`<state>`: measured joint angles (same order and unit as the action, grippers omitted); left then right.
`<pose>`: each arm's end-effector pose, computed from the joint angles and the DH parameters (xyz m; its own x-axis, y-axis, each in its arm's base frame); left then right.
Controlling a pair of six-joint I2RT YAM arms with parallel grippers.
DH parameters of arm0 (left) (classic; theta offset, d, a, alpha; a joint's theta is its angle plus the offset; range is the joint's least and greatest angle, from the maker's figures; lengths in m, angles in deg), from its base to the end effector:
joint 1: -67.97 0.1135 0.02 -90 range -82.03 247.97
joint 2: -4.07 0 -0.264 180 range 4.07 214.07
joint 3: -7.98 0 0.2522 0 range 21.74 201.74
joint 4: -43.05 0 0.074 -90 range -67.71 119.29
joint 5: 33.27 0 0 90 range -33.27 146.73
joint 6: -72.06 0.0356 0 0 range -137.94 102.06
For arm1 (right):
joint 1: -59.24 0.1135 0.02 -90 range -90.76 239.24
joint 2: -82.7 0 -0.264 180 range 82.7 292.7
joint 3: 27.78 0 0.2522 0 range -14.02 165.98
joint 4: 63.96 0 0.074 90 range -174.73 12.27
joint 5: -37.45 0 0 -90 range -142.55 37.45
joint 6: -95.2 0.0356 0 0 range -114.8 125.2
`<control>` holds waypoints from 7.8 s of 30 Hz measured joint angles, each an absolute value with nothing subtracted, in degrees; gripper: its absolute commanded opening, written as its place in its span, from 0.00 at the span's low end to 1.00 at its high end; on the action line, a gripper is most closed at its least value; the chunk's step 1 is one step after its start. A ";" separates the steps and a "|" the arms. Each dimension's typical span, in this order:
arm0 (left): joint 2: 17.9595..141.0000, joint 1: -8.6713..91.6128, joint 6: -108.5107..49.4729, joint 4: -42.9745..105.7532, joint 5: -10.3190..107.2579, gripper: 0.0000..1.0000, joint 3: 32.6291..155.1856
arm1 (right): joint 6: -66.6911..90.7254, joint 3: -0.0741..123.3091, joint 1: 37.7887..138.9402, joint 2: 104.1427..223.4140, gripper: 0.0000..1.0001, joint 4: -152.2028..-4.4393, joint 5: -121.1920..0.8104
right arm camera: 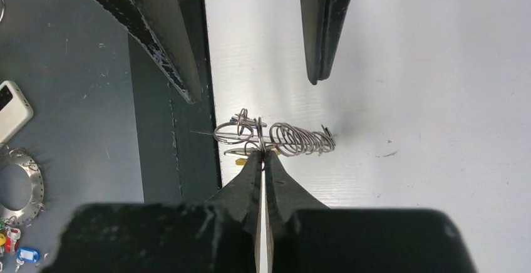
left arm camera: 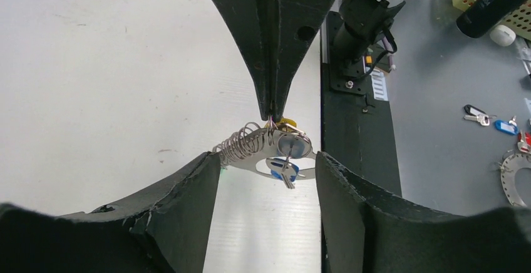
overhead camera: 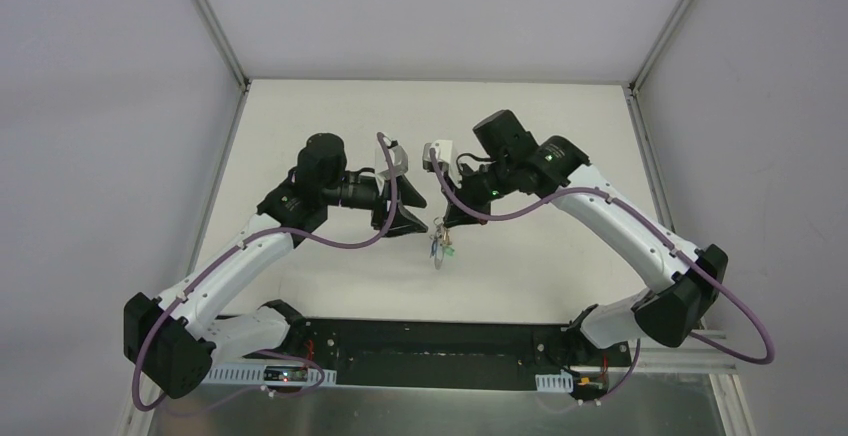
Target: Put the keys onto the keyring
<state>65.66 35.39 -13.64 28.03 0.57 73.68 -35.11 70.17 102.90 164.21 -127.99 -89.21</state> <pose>0.1847 -0.1531 0.3460 -0.0850 0.1039 -0.9909 0.9963 0.0223 -0.0831 0.1966 0.2170 0.3703 0.1394 -0.5843 -0.7995 -0.9900 -0.0992 -0.1001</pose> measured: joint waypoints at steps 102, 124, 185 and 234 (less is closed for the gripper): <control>66.81 34.91 -25.18 31.66 0.53 0.00 73.31 | -21.12 60.55 91.82 162.36 0.43 -113.43 -111.47; 66.81 34.91 -34.28 39.31 1.53 0.00 73.07 | -17.12 57.60 92.43 163.49 0.15 -106.24 -117.96; 66.84 35.06 -44.16 53.23 1.42 0.00 68.06 | -19.40 60.66 91.77 160.48 0.29 -108.21 -116.51; 66.05 35.46 -27.28 38.54 5.99 0.51 70.91 | -31.11 74.23 102.09 167.38 0.00 -128.03 -91.29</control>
